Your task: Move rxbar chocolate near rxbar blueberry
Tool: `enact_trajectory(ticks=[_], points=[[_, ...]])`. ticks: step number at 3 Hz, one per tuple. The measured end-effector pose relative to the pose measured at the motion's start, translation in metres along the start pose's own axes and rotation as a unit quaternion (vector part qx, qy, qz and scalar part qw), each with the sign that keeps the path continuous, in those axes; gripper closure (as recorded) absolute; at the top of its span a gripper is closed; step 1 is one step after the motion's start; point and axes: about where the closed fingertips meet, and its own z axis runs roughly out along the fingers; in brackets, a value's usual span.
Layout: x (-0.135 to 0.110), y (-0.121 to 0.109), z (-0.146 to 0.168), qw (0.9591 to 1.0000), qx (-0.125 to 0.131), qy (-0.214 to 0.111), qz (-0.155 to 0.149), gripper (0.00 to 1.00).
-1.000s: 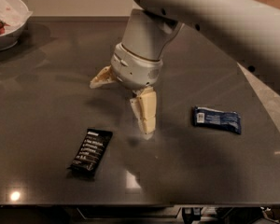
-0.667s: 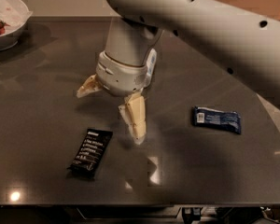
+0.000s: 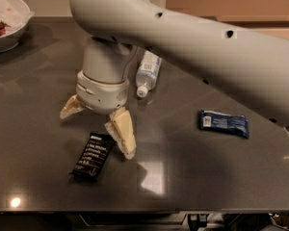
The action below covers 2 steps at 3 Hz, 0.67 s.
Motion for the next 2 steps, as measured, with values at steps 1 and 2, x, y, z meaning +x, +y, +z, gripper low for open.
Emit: enact_trajectory(ticks=[1,2], points=[[-0.003,-0.002,0.018,0.9997,-0.020,0.007,-0.016,0.00],[-0.004,-0.001,0.030,0.9988,-0.038,0.014,-0.026,0.16]])
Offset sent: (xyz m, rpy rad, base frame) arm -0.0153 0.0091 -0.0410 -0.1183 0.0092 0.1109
